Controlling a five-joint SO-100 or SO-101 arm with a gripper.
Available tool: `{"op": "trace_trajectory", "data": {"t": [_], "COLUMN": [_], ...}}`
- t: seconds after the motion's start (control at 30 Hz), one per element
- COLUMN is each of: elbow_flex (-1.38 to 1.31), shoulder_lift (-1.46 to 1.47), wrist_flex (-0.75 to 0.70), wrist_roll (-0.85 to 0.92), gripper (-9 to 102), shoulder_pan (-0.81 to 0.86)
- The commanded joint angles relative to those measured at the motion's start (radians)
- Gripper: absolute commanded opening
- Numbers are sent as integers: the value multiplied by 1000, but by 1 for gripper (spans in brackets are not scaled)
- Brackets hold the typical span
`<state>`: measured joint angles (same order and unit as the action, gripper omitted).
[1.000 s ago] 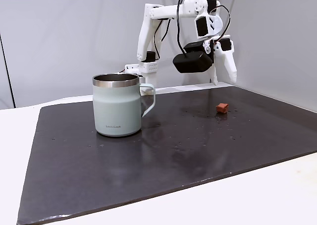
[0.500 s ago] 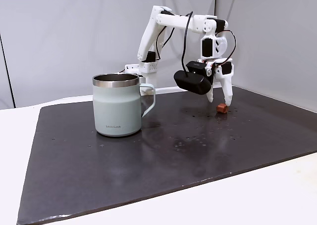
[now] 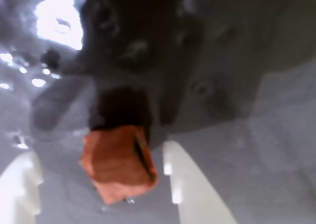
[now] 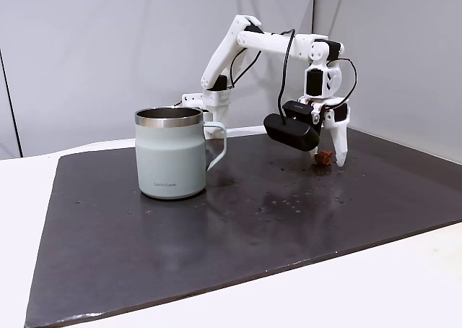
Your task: Grasp a cube and put it in the cup.
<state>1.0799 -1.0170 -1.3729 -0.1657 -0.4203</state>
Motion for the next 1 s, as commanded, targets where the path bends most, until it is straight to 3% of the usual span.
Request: {"op": "trace_trajectory", "data": {"t": [0.0,0.13,0.37,0.67,0.97], "elbow_flex": [-60,-60,-60,-60,-9], "shoulder_lift": [-14,-11,-18,-60,-295], "wrist_flex": [-23,-34,-37,-40,-63], "wrist_roll": [-5,-5,5,0,9], "gripper": [26,22,5,4,2], "shoulder_pan": [-2,-2,-2,-2,15]}}
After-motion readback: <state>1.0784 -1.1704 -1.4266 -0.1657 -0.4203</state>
